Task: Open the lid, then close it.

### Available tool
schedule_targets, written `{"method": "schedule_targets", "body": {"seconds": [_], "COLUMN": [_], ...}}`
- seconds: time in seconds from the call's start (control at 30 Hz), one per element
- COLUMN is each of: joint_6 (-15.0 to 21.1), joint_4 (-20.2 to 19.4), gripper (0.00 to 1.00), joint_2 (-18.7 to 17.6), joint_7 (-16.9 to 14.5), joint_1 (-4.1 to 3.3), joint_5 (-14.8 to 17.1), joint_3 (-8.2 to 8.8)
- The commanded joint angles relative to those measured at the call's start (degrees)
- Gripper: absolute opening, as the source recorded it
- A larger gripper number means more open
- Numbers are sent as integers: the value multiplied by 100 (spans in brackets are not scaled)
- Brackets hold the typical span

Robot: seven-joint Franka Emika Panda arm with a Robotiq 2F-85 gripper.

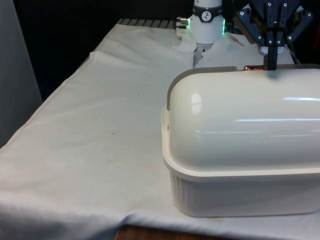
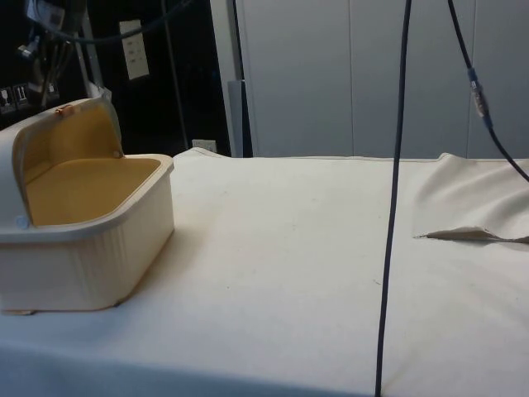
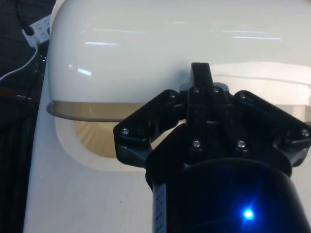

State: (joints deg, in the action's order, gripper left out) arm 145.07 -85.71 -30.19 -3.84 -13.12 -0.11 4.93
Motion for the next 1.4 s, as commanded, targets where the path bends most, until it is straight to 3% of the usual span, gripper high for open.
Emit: {"method": "schedule_targets", "body": {"seconds": [0.0,0.8,1.37], "joint_6": [6,-183,-751], "joint_4": [-57,-481,-1089], "gripper": [0,0,0], "joint_2": [34,327,779], "joint_7": [-46,-166,-309], "joint_1": [17,-29,-57], "joint_5": [40,0,-11], "joint_3": [-40,-23,-80]}}
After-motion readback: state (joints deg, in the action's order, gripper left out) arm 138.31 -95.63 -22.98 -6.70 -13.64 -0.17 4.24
